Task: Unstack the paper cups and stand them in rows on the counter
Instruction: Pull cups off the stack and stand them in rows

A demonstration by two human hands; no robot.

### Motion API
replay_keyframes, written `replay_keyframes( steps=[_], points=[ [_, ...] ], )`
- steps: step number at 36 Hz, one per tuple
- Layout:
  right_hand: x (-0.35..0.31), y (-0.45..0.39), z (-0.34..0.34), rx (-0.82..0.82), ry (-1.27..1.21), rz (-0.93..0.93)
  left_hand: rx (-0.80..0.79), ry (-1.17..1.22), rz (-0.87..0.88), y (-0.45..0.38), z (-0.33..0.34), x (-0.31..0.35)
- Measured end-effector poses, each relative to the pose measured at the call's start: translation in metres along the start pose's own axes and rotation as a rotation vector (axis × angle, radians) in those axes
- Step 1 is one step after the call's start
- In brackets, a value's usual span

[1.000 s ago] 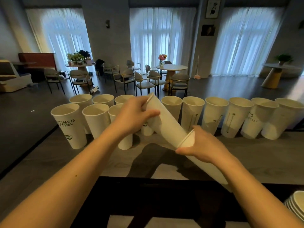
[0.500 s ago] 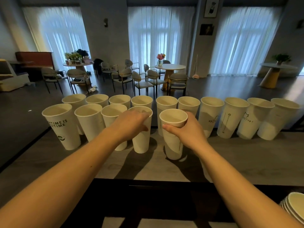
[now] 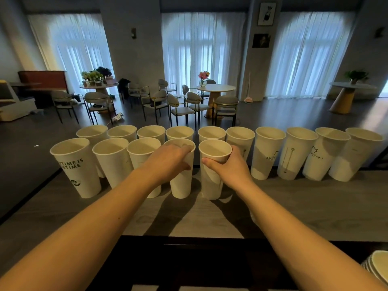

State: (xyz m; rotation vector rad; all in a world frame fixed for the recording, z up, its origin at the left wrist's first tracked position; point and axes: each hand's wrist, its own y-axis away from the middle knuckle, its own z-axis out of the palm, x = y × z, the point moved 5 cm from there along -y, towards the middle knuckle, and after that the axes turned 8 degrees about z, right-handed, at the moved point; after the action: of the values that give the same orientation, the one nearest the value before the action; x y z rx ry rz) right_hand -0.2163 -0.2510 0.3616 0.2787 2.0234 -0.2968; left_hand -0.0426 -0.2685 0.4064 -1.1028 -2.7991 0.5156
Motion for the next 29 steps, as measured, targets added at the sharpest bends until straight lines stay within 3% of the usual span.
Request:
replay_keyframes(
  steps=[7,12,20,24,29],
  points=[
    [0.002,0.012,-0.013,-0.027,0.055,0.052,0.217,0.015,-0.013,0.006,-0.014,-0.002],
    [0.000,0.035,-0.036,0.013,0.116,0.058,0.323,0.114,0.066,0.027,-0.026,0.035],
    [0.006,0.098,-0.090,-0.077,0.168,-0.079,0.234,0.443,0.010,0.041,0.002,0.110],
    [0.041,0.131,-0.125,-0.063,0.363,-0.172,0.111,0.622,-0.004,0.042,0.041,0.166],
    [0.103,0.155,-0.187,0.016,0.564,-0.162,-0.048,0.698,0.017,0.028,0.086,0.249]
  ],
)
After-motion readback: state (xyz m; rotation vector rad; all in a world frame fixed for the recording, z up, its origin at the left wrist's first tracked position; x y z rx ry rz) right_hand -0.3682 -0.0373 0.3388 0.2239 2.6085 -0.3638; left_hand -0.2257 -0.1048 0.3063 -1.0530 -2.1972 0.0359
